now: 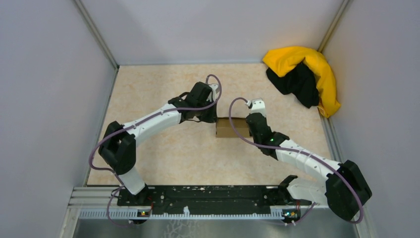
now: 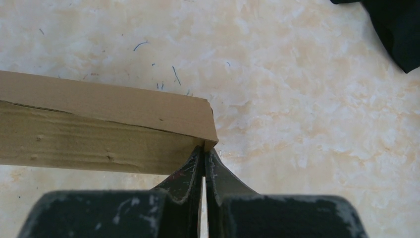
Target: Fold the paper box
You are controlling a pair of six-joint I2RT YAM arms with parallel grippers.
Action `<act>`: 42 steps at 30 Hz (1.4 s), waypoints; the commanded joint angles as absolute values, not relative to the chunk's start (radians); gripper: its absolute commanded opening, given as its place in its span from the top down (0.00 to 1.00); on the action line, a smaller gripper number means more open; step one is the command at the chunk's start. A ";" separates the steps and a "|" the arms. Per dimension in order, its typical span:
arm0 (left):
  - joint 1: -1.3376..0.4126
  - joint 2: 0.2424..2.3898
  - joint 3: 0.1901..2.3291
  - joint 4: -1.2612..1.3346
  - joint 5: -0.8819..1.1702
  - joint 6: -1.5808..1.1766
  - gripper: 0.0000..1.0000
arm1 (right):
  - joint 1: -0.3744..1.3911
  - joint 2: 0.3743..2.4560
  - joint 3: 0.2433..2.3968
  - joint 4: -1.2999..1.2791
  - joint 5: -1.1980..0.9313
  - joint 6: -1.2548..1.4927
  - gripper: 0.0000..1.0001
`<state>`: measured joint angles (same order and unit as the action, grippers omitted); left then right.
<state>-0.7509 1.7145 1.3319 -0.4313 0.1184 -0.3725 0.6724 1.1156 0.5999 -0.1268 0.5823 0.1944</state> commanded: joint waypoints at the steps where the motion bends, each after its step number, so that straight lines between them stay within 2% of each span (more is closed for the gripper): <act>1: -0.797 1.710 1.294 -0.394 0.158 -0.378 0.93 | 0.704 1.106 0.582 -0.096 0.480 0.238 1.00; 7: -0.842 1.720 1.289 -0.388 0.101 -0.369 0.94 | 0.704 1.095 0.584 -0.114 0.465 0.243 1.00; 18: -0.941 1.696 1.248 -0.375 -0.126 -0.353 0.94 | 0.704 1.092 0.594 -0.140 0.409 0.277 1.00; 26: -0.954 1.711 1.218 -0.316 -0.204 -0.339 0.94 | 0.704 1.089 0.601 -0.155 0.378 0.308 0.98; 34: -0.954 1.774 1.281 -0.309 -0.232 -0.276 0.94 | 0.703 1.076 0.620 -0.199 0.354 0.328 0.91; 39: -0.950 1.794 1.284 -0.287 -0.240 -0.244 0.94 | 0.697 1.037 0.619 -0.233 0.319 0.342 0.80; 42: -0.944 1.801 1.285 -0.275 -0.238 -0.229 0.94 | 0.696 1.025 0.621 -0.248 0.304 0.347 0.78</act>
<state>-0.9287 1.7439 1.2770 -0.3309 -0.3206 -0.2493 0.6720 1.0439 0.5961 -0.2394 0.4873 0.2935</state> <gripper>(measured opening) 0.063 0.211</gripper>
